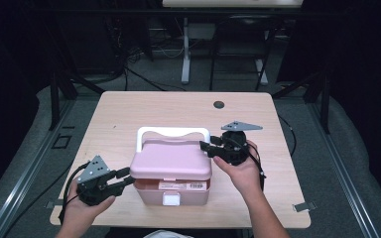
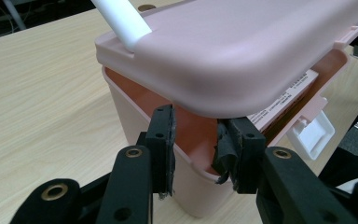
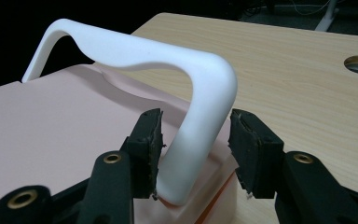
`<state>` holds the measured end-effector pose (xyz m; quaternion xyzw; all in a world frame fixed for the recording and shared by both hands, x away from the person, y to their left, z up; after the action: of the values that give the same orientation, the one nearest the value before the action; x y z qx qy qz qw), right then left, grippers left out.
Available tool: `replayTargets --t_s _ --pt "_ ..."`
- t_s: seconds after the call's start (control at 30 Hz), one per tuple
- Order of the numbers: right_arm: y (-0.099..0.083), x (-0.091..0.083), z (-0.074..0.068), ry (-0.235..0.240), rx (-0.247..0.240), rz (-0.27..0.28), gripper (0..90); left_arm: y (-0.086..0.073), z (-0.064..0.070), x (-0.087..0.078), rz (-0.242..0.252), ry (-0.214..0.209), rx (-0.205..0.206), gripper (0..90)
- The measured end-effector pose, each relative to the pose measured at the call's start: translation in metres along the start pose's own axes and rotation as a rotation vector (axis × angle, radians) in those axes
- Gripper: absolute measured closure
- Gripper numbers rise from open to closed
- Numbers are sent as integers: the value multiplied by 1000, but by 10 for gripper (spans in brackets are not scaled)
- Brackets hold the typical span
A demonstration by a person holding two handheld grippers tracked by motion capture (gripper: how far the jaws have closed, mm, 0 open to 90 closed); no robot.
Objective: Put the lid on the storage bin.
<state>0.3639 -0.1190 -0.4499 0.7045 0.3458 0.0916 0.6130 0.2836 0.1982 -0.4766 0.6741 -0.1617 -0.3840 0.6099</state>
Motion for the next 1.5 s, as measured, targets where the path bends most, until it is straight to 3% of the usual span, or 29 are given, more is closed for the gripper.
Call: replayTargets --t_s 0.63,1.13,1.5 --pt "-6 6 -3 -3 -21 -9 608 -7 2 -1 -14 2 -1 664" --pt "-6 2 -3 17 -13 -11 649 -16 2 -3 -29 5 -4 661" --pt "-3 -4 -6 26 -37 -3 687 -20 0 -5 -34 9 -19 662"
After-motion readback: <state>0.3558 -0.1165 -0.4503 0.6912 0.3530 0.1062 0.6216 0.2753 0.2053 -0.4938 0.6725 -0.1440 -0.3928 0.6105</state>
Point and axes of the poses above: each handheld gripper's, and its own axes: x roughly forward along the jaws, y roughly out of its top, z roughly to its right, the point moved 4 cm from there along x, roughly forward along the jaws, and after that the axes turned 13 degrees about z, right-handed, at the moved point
